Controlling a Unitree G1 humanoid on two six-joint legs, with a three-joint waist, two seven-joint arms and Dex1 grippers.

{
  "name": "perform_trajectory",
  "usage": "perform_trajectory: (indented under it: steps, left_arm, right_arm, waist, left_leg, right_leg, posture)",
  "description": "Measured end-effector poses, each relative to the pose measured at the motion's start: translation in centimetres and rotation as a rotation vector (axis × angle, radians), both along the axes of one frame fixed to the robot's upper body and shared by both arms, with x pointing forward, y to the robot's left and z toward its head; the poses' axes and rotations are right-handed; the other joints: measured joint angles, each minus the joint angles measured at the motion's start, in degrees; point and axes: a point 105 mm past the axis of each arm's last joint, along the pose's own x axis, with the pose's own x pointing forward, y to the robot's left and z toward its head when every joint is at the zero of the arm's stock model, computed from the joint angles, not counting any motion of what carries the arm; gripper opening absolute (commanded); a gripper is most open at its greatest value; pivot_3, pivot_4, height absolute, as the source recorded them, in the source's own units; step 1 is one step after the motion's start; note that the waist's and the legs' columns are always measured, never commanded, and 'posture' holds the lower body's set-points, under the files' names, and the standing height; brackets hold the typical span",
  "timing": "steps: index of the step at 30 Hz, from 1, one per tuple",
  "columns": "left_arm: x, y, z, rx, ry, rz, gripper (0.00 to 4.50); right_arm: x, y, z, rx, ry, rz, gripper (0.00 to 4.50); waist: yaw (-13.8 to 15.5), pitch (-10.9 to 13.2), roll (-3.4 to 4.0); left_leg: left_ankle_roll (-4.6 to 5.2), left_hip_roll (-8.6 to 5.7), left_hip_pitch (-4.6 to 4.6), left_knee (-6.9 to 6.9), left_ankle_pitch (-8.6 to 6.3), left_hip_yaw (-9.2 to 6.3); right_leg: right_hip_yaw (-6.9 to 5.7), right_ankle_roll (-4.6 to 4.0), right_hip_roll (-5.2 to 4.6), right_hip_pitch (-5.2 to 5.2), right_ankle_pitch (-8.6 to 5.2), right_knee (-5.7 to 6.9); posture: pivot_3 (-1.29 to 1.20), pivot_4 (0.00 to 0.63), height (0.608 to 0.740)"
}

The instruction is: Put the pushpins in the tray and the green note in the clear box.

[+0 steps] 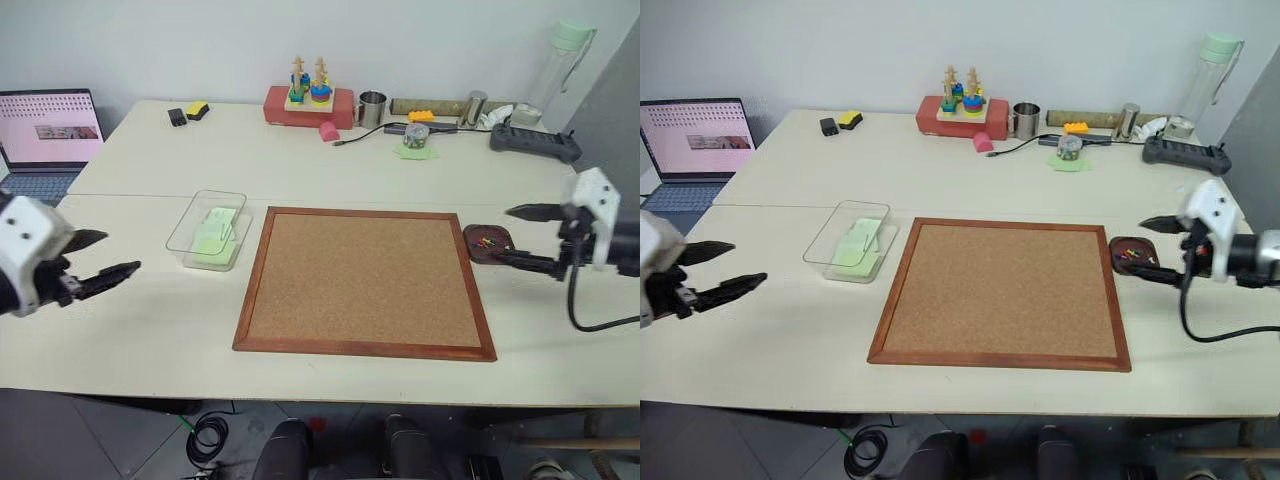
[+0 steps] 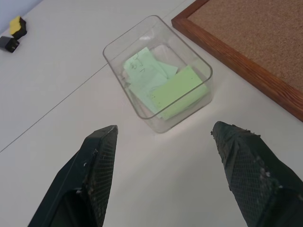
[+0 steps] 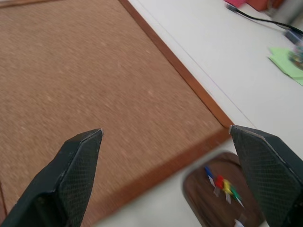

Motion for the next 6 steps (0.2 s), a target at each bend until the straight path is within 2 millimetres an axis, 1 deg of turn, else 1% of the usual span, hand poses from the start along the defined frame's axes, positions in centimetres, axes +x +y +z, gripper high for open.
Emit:
perform_trajectory:
  steps: [2, 3, 6]
  left_arm:
    - [-0.2, 0.1, 0.0, -0.005, 0.006, -0.006, 3.40]
    - [-0.3, 0.1, -0.1, -0.010, 0.013, -0.011, 3.40]
    - [-0.4, 0.3, -0.4, -0.021, 0.028, -0.014, 3.40]
  right_arm:
    - [-0.1, -0.7, -0.2, 0.000, 0.012, -0.013, 4.49]
    - [-0.1, -1.3, -0.6, 0.004, 0.033, -0.023, 4.49]
    - [-0.3, -1.9, -0.9, -0.007, 0.047, -0.028, 4.49]
  waist:
    - [-0.03, 0.00, 0.00]
    - [-0.16, 0.00, 0.01]
    - [-0.57, 0.00, 0.01]
  left_leg:
    - [0.00, 0.00, 0.00, -0.01, 0.00, 0.02]
    - [0.00, 0.01, 0.00, -0.02, 0.00, 0.01]
    - [0.00, 0.01, 0.00, -0.03, 0.00, 0.01]
  right_leg:
    - [0.02, 0.07, 0.00, 0.00, 0.05, 0.01]
    - [0.01, 0.18, 0.00, -0.02, 0.17, 0.02]
    - [0.02, 0.18, 0.00, -0.03, 0.17, 0.02]
  posture:
    - [0.00, 0.150, 0.740]
    - [0.00, 0.150, 0.740]
    - [0.00, 0.150, 0.740]
